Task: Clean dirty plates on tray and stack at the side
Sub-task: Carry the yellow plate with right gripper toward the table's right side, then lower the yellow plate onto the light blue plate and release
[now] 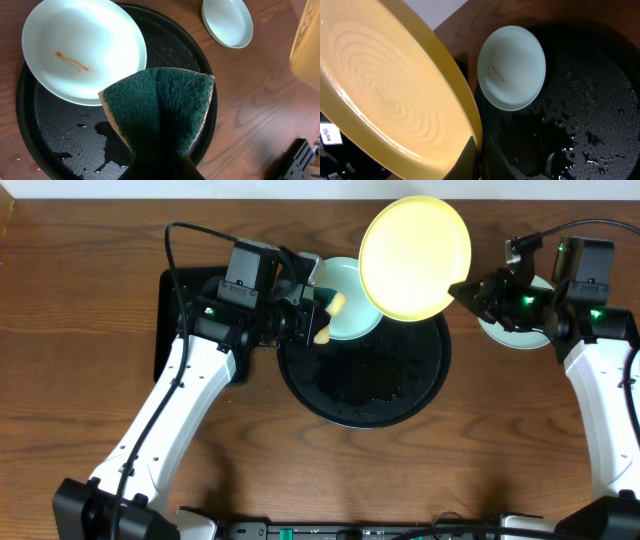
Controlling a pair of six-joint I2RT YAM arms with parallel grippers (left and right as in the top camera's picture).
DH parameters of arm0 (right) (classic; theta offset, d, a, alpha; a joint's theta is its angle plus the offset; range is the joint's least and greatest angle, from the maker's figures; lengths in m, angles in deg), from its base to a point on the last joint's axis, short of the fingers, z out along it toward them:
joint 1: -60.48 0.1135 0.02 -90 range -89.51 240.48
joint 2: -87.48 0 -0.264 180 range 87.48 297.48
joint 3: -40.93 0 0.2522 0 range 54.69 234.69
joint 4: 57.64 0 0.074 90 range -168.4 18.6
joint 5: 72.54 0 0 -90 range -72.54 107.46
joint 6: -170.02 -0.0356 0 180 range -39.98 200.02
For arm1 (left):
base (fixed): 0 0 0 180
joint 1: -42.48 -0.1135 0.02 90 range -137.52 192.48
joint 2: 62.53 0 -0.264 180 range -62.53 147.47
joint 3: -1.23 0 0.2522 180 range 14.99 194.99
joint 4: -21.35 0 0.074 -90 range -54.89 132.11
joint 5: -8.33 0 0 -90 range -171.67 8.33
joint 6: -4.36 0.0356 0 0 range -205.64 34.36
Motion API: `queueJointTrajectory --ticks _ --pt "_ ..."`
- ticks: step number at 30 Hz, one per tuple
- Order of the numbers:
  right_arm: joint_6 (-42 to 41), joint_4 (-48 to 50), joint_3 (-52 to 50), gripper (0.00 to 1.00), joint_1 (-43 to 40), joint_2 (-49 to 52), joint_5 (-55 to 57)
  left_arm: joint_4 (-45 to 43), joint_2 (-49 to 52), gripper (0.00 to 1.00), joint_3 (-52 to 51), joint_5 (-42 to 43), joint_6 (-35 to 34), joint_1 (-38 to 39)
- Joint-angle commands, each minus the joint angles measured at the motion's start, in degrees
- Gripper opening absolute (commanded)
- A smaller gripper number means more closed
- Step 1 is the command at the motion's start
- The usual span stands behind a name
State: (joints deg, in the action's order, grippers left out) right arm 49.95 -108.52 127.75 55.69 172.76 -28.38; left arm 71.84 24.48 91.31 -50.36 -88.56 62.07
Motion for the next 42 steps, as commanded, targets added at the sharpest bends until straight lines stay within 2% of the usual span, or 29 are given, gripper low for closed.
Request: queueJointTrajectory --ticks 1,5,9,15,19,23,29,32,40,42 --pt "1.4 0.0 1.3 0.01 0.5 0.1 -0.2 0.1 -0.5 0.08 0.1 4.1 0.8 -0.2" --pt "1.5 -0.9 1.2 0.01 1.4 0.1 2.4 0.1 -0.5 0.08 0.1 8.3 0.8 -0.2" --pt "5.3 -4.4 1.2 0.01 2.1 0.1 8.4 -0.1 -0.5 0.08 0.1 7.7 0.8 -0.3" --pt "8.1 -5.9 1.2 0.01 0.2 0.2 31.3 1.0 -0.5 0.07 0.1 -0.8 0.7 -0.3" --pt "8.1 -5.8 1.2 0.01 -2.1 0.3 45.4 3.2 -0.5 0.08 0.1 -1.0 0.8 -0.3" --pt "9.4 -4.2 1.2 0.01 -5.2 1.9 53.1 3.5 -0.5 0.08 0.1 -1.0 0.8 -0.3" --pt "11.0 0.5 1.2 0.01 -10.6 8.6 52.4 3.5 -0.5 0.08 0.1 -1.0 0.8 -0.3" --pt "13.5 3.8 1.2 0.01 -13.3 12.4 49.4 3.6 -0.5 0.08 0.1 -1.0 0.8 -0.3" --pt "13.5 6.9 1.2 0.01 -20.0 20.8 40.0 3.7 -0.5 0.08 0.1 -1.2 0.8 -0.3" --pt "13.6 7.1 1.2 0.07 -20.9 21.9 37.1 3.8 -0.5 0.08 0.1 -2.5 0.8 -0.3"
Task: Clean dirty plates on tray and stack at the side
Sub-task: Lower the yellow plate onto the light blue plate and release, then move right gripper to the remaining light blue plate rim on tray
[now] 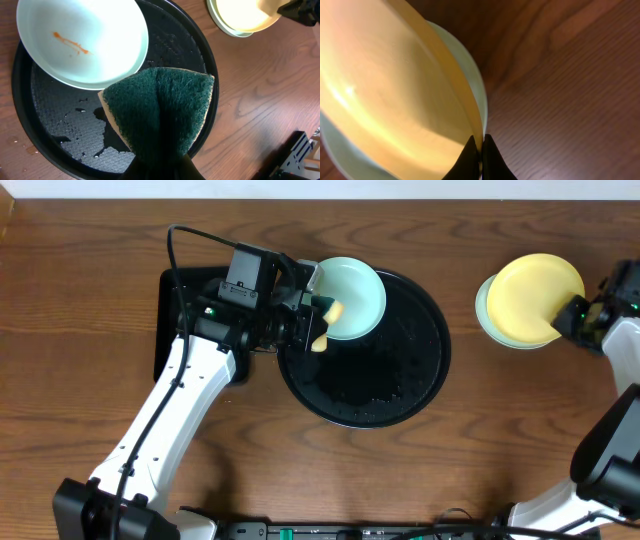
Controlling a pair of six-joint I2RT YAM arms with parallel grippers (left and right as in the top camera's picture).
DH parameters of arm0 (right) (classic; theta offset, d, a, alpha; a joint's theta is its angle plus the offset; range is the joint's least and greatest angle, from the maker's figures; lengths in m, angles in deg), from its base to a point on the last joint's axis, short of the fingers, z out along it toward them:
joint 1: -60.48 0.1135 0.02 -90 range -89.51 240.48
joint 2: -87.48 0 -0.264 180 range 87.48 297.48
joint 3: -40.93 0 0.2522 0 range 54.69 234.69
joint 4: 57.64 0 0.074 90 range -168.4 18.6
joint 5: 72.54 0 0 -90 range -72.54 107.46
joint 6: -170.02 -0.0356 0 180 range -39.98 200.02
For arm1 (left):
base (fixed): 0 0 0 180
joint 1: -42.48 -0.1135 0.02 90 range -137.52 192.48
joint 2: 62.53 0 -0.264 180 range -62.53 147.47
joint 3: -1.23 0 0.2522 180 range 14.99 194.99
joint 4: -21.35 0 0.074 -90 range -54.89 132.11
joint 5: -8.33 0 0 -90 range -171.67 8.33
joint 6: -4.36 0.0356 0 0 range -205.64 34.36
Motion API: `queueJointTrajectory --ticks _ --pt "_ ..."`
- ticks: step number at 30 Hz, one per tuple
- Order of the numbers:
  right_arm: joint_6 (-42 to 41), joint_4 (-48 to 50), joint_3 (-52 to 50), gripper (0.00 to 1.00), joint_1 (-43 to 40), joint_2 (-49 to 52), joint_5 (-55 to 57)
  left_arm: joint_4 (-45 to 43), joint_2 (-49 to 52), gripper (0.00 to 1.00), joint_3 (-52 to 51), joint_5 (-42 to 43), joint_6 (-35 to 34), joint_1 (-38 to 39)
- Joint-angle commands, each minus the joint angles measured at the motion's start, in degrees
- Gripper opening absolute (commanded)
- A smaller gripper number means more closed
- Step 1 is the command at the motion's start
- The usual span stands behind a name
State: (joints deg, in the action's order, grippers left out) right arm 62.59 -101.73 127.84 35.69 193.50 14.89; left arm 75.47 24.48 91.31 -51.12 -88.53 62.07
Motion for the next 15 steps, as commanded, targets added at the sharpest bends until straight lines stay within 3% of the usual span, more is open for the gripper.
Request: queueJointTrajectory --ticks 1,3,6,8,15 --pt "2.1 0.3 1.1 0.17 -1.2 1.5 -7.8 0.2 -0.5 0.08 0.1 -2.0 0.7 -0.3" --pt "5.3 0.1 1.1 0.48 -1.4 1.5 -10.1 0.3 -0.5 0.08 0.1 -2.2 0.7 -0.3" --pt "10.7 -1.8 1.7 0.68 -1.5 1.1 -11.2 0.8 -0.5 0.08 0.1 -2.5 0.7 -0.3" --pt "13.1 -4.4 3.0 0.70 -1.4 1.1 -11.6 1.2 -0.5 0.08 0.1 -3.9 0.7 -0.3" --pt "20.7 -16.9 14.2 0.61 4.9 1.1 -21.3 1.4 -0.5 0.08 0.1 -6.2 0.7 -0.3"
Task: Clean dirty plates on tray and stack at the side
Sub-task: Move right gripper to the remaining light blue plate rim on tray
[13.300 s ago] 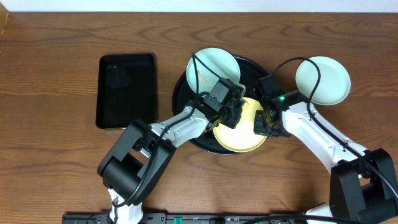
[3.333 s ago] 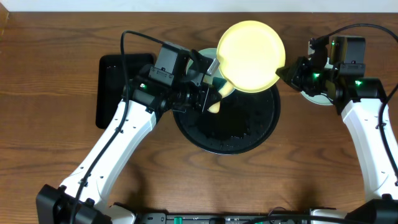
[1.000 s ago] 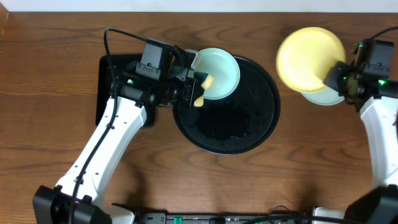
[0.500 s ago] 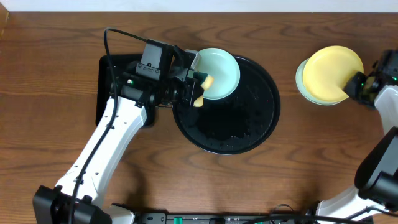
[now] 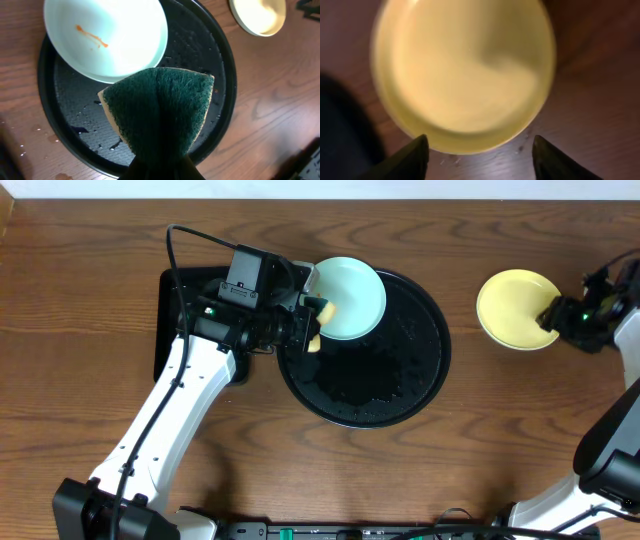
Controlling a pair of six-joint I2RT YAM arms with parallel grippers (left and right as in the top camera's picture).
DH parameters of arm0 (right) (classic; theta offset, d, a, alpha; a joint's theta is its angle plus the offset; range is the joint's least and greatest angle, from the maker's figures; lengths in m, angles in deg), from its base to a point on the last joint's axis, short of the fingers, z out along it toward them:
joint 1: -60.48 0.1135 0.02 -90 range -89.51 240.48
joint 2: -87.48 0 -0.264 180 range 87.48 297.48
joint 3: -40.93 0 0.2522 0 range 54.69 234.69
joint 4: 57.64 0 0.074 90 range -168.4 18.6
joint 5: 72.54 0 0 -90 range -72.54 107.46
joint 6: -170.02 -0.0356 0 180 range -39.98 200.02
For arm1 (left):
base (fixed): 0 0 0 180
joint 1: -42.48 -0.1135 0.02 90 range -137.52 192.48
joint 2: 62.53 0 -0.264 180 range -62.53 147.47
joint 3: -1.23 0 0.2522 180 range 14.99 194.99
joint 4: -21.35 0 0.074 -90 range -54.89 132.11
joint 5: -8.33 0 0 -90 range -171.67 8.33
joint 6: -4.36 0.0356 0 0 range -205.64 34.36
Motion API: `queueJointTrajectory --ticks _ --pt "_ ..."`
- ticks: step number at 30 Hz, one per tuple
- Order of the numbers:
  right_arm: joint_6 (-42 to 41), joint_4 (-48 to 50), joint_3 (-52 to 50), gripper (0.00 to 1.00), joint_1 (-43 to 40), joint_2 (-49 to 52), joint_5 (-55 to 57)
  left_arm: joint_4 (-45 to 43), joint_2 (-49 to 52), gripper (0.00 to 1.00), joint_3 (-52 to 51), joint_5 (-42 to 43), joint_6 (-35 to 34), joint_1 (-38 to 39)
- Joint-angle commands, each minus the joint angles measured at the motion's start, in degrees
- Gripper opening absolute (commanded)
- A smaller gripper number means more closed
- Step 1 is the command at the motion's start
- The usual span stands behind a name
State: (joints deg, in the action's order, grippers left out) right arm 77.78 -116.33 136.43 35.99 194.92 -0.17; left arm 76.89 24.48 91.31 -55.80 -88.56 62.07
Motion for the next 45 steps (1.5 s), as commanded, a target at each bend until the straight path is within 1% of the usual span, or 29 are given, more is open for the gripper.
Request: queueJointTrajectory --ticks 1,4,7,9,12,15,18,21,27,30,31,33,34,40,43,45 --pt "6.4 -4.1 7.7 0.61 6.4 -0.3 -6.2 0.0 -0.5 0.08 0.1 -1.6 0.8 -0.3" --pt "7.7 -6.3 13.6 0.61 13.6 -0.3 -3.5 0.0 -0.5 0.08 0.1 -1.6 0.8 -0.3" --pt "9.2 -4.6 17.1 0.63 20.9 -0.2 0.3 0.2 -0.5 0.08 0.1 -2.8 0.3 -0.3" --pt "10.1 -1.5 17.9 0.64 25.9 0.1 2.3 0.9 -0.5 0.08 0.1 -5.7 -0.9 -0.3" --pt "10.1 4.6 17.9 0.63 32.7 2.1 4.4 1.6 -0.5 0.08 0.1 -7.5 -1.0 -0.3" --pt "10.1 8.9 17.9 0.63 37.4 5.7 8.7 1.9 -0.5 0.08 0.1 -7.5 -1.0 -0.3" --pt "10.1 12.4 17.9 0.60 40.4 10.5 13.9 2.3 -0.5 0.08 0.1 -7.5 -1.0 -0.3" --pt "10.0 14.1 17.9 0.58 41.2 14.8 14.0 2.8 -0.5 0.08 0.1 -7.5 -1.0 -0.3" --pt "9.3 13.5 17.9 0.53 41.3 20.0 10.2 2.9 -0.5 0.08 0.1 -7.5 -1.0 -0.3" --pt "9.1 13.4 17.9 0.49 41.4 21.0 6.9 2.9 -0.5 0.08 0.1 -7.5 -1.0 -0.3" --pt "9.0 13.4 17.9 0.44 41.4 21.3 6.8 2.9 -0.5 0.07 0.1 -7.5 -1.0 -0.3" --pt "8.0 13.2 17.9 0.40 41.4 21.7 6.8 3.0 -0.5 0.08 0.1 -7.5 -1.0 -0.3" --pt "8.0 12.8 17.9 0.39 41.4 22.0 6.8 3.0 -0.5 0.08 0.1 -7.5 -1.0 -0.3" --pt "7.4 12.0 17.5 0.38 41.4 23.5 6.8 3.0 -0.5 0.08 0.1 -7.5 -1.0 -0.3" --pt "7.4 12.1 17.5 0.34 41.4 23.8 6.8 3.0 -0.5 0.08 0.1 -7.5 -1.0 -0.3" --pt "7.4 12.2 17.5 0.28 41.4 23.8 6.9 3.0 -0.5 0.08 0.1 -7.5 -1.0 -0.3"
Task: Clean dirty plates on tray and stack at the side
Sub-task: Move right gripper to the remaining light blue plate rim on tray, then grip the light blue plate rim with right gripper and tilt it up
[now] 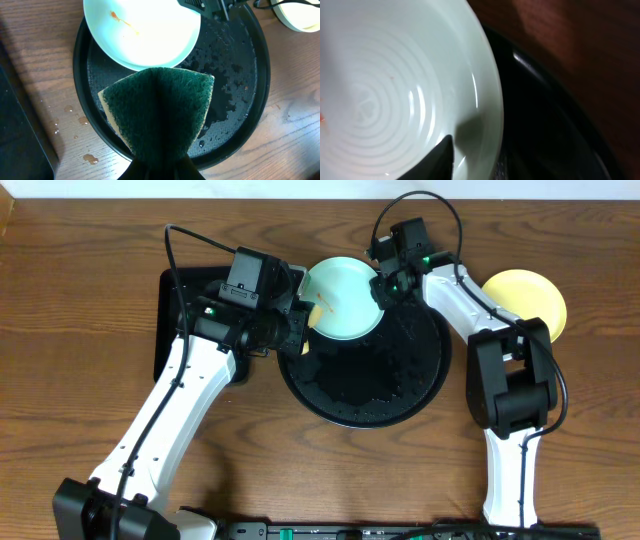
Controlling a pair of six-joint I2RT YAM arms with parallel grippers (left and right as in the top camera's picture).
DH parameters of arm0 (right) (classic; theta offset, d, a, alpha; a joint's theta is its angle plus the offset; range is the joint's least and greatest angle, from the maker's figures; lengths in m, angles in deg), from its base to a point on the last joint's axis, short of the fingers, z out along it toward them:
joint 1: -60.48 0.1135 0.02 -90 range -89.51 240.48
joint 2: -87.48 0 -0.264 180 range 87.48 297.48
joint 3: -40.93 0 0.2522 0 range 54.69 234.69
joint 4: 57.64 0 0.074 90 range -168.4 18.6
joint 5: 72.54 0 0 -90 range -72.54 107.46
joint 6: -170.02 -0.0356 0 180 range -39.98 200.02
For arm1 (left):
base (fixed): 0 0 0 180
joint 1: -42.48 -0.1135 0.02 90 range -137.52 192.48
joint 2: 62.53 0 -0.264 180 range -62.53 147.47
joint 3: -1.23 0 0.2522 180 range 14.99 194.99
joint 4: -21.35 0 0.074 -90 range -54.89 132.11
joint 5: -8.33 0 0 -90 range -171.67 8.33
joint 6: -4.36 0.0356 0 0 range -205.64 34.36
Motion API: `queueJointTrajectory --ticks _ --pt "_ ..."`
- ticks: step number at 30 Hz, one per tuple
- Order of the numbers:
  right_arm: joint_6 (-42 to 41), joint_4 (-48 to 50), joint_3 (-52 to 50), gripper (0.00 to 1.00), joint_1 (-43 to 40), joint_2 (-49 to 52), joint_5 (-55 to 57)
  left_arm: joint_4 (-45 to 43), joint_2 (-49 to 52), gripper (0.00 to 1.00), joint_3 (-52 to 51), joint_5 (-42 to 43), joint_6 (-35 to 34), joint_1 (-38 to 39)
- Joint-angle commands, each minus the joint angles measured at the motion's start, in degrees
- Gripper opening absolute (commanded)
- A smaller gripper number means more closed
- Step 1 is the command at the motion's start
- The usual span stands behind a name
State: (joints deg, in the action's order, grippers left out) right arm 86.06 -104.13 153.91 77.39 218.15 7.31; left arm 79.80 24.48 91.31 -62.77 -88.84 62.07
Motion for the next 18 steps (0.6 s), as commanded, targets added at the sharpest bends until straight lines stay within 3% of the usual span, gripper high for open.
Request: queueJointTrajectory --ticks 1,4,7,10,14,18 --pt "-0.9 0.0 0.0 0.25 0.0 0.5 -0.6 0.1 -0.5 0.08 0.1 -0.6 -0.7 -0.3" --pt "-0.9 0.0 -0.2 0.16 0.0 0.6 -0.6 0.1 -0.5 0.08 0.1 -0.6 -0.7 -0.3" --pt "-1.4 -0.3 -0.6 0.15 0.0 0.6 -0.6 0.0 -0.5 0.08 0.1 -0.6 -0.7 -0.3" --pt "-3.6 -0.8 -0.6 0.01 0.0 0.2 0.7 0.1 -0.5 0.08 0.1 -0.6 -0.7 -0.3" --pt "-7.9 -2.1 -0.6 0.01 -0.2 -2.8 3.8 0.1 -0.5 0.08 0.1 -0.6 -0.7 -0.3" --pt "-13.1 -10.0 -0.6 0.01 -0.2 -8.0 8.3 0.1 -0.5 0.08 0.1 -0.6 -0.7 -0.3"
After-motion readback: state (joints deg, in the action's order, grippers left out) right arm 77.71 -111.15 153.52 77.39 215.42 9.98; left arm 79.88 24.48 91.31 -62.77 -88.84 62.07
